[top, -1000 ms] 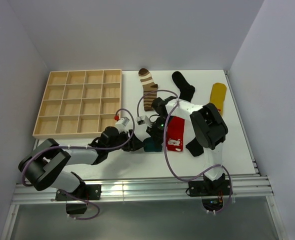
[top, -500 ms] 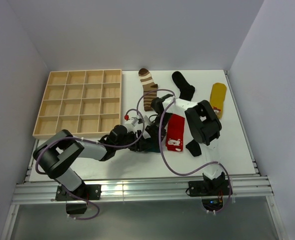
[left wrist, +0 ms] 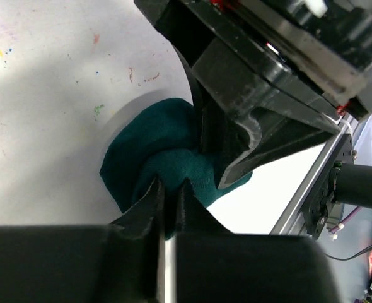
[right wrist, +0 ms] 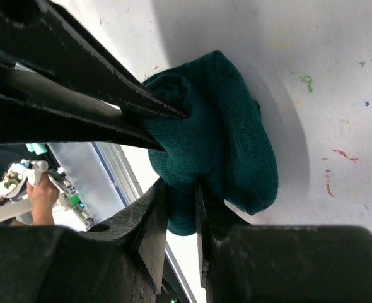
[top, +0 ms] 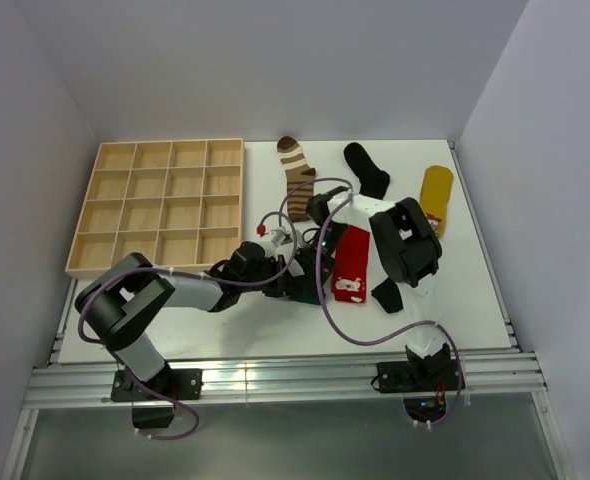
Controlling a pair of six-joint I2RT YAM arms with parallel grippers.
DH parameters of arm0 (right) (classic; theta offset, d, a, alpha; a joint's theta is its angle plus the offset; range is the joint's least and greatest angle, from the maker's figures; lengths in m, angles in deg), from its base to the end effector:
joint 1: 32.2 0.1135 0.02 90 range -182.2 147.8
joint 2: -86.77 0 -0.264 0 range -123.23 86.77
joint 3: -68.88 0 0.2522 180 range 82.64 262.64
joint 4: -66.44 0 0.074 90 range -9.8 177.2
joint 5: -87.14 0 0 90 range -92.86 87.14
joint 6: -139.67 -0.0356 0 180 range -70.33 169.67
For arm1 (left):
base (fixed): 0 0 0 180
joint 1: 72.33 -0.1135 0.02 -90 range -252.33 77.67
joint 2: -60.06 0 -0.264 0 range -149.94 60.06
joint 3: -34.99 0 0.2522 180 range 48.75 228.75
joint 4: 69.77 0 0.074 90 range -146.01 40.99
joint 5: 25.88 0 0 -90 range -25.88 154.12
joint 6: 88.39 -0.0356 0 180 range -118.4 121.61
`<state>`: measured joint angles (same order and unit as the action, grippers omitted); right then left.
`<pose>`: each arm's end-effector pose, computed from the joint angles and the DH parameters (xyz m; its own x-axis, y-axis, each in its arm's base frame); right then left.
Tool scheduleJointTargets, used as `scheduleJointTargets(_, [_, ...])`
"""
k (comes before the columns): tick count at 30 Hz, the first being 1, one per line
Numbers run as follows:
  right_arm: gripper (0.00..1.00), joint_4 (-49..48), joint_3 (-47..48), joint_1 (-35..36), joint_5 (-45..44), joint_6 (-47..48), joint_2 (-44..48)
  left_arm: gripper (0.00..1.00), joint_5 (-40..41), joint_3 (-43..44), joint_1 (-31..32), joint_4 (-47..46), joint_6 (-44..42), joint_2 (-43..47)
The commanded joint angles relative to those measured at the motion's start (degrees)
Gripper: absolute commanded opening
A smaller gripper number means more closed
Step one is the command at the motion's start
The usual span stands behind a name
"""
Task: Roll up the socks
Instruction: Roll the sock at the center of the board.
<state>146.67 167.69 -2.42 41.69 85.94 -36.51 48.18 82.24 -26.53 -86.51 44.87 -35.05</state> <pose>0.3080 0.2050 0.1336 -0.5589 -0.8055 -0.1968 -0.6575 0.2858 0.6972 0.2059 -0.2257 0.1335 -0.8471 -0.0741 -0.5262 0.3745 0.6194 -0.6901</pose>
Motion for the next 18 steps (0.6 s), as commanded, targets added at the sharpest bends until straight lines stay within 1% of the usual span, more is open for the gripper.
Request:
scheduleJointTargets(1, [0.28,-6.98,-1.56,-0.42,-5.36,0.91,-1.00,0.01,1.18,1.75,0.69,6.23,0.50,-1.83])
scheduleJointTargets(2, [0.31,-6.45,-1.56,-0.69,-4.31,1.08,-0.82,0.00,1.00,2.36,0.61,7.98,0.76,-2.35])
scheduleJointTargets(5, [0.34,-7.06,-1.91,-1.92,-4.04,0.47,0.50,0.00,-0.49,3.41,0.61,10.97,2.69,-3.33])
scheduleJointTargets(13, [0.40,-10.22,-4.80,-6.31,-1.93,-0.24,6.65,0.00,-2.16,3.94,-0.89,15.73,4.54,-4.38])
scheduleJointTargets(14, [0.42,-10.75,-5.33,-6.66,-1.93,-0.50,7.52,0.00,-2.51,4.38,-1.06,16.26,4.81,-4.56])
scheduleJointTargets(18, [0.44,-12.42,-7.62,-8.42,-2.19,-0.41,12.26,0.00,-3.21,6.75,-2.03,21.96,5.34,-5.26])
